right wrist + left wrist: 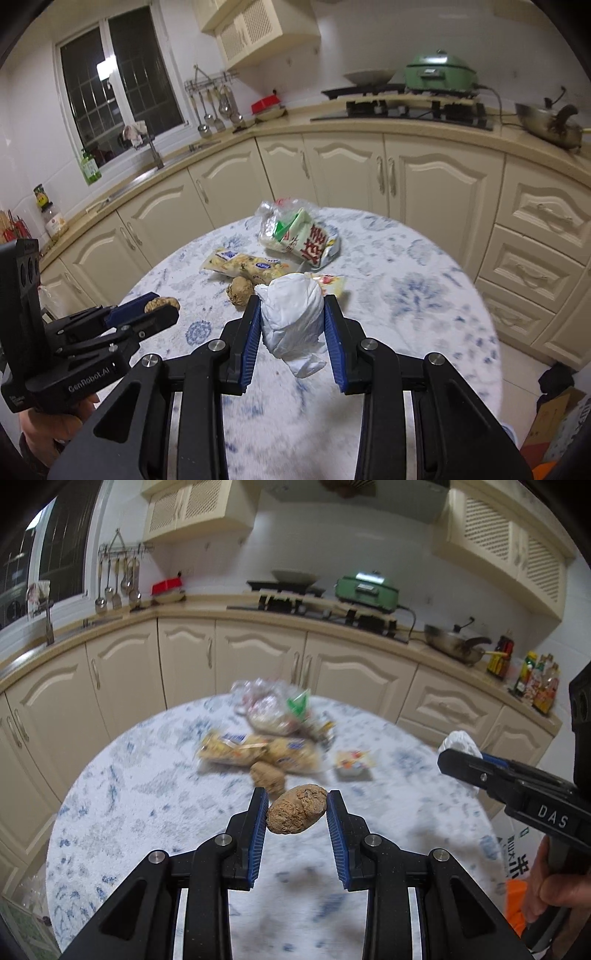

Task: Collect trash
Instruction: 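Carry the bread roll and white tissue to the blue bin and release both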

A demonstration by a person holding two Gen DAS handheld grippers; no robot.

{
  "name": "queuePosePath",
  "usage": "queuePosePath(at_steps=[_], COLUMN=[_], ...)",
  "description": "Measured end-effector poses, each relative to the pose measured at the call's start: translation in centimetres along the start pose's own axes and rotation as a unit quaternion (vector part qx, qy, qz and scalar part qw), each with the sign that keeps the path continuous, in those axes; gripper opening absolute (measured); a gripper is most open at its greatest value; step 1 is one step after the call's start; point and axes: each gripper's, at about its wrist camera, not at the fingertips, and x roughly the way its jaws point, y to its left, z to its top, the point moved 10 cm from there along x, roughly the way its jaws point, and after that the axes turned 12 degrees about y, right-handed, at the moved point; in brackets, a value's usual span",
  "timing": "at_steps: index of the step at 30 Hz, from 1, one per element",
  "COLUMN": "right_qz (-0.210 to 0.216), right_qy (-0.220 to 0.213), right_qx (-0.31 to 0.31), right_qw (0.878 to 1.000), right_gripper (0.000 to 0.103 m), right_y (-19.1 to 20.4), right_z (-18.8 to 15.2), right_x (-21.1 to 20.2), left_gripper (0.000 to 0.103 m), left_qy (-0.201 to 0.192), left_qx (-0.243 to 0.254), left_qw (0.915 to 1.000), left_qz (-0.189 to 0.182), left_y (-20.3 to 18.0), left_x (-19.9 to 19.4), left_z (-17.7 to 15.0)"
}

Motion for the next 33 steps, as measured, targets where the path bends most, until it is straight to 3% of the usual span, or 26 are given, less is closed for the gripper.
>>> queuePosePath(at_steps=[17,25,33], right_qz=[-0.032,-0.060,-0.110], right_qy=[-0.061,-0.077,-0.074], right_qx=[0.039,0.072,0.121], right_qw=[0.997,0.993,0.984], right_gripper=[0.033,0.033,0.033], right_y=[-6.0,-10.7,-17.5], right_z=[-2.3,-4.2,-8.3], right_x=[-9.5,-13.1,-16.5], left_gripper=[0.028,0.028,0.028], left_qy=[-0.057,-0.059,-0.026], left_qx=[0.045,0.072,0.114], left_qw=[0.9964,0.9928,0.9835], left_qz=[-0.043,-0.076,-0.138], left_y=[-9.7,-15.4,-24.4], left_x=[-5.2,-4.4,-0.7], left_z=[0.6,0.8,-0.2])
